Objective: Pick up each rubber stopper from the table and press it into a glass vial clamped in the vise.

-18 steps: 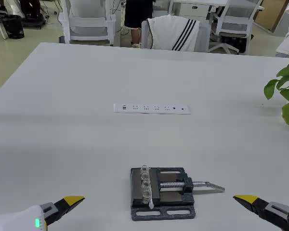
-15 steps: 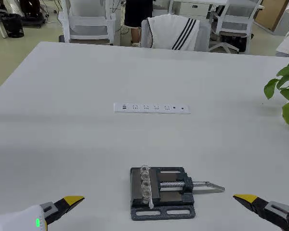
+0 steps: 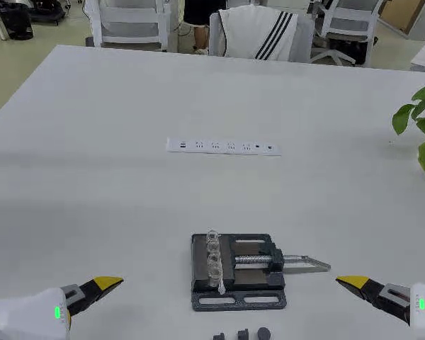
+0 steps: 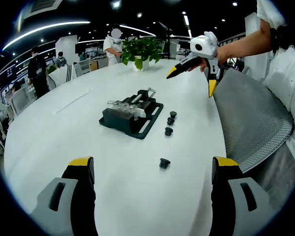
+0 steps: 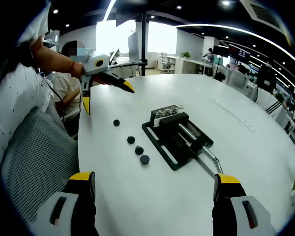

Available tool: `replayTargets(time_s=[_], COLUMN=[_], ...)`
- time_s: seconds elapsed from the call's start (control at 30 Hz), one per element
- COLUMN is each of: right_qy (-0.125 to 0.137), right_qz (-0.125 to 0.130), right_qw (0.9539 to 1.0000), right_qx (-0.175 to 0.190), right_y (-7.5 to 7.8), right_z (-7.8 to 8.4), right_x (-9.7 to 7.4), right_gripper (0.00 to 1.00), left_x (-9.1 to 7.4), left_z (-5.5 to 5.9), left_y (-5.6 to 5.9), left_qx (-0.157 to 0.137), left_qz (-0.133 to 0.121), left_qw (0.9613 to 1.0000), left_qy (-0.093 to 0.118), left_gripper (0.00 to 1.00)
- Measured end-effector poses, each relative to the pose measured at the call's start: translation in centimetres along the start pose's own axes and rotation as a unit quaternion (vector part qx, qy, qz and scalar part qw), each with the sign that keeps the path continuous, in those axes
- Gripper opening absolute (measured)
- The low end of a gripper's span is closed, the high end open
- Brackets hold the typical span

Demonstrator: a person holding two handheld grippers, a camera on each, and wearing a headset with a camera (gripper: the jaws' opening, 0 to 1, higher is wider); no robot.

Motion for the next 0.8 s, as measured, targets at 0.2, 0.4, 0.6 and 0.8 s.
replayTargets(time_s=[0.2,0.4,0.6,0.8], right_qy=[-0.006,-0.018,-0.029,-0.042], right_qz=[-0.005,-0.014,-0.025,-0.039], right_qw=[1.0000,0.9997,0.9990,0.9977], right_qx=[-0.004,-0.010,-0.021,-0.036], right_y=[0.0,0.0,0.0,-0.3], right_z=[0.0,0.1,-0.4,-1.2], right_x=[0.2,0.3,0.5,0.7], right_gripper=[0.99,0.99,0.98,0.96], left_x=[0.0,0.0,0.0,-0.1], left_z=[0.2,0.4,0.5,0.5], left_y=[0.2,0.3,0.4,0.5], left_qx=[-0.002,-0.001,0.000,0.001], left_qz=[0.002,0.001,0.000,-0.002], left_qw=[1.0000,1.0000,1.0000,1.0000], left_qy=[-0.001,0.001,0.003,0.005], left_gripper=[0.99,0.99,0.99,0.99])
Point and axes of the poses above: the centre of the closed fingertips' face, and the gripper's own axes: x roughly forward along the fingers, y roughly to its right, z roughly out of its underside, the point moved 9 cm from there along -x, roughly backward along the fingers, and after that the axes turned 3 degrees about x, right-handed, at the moved point
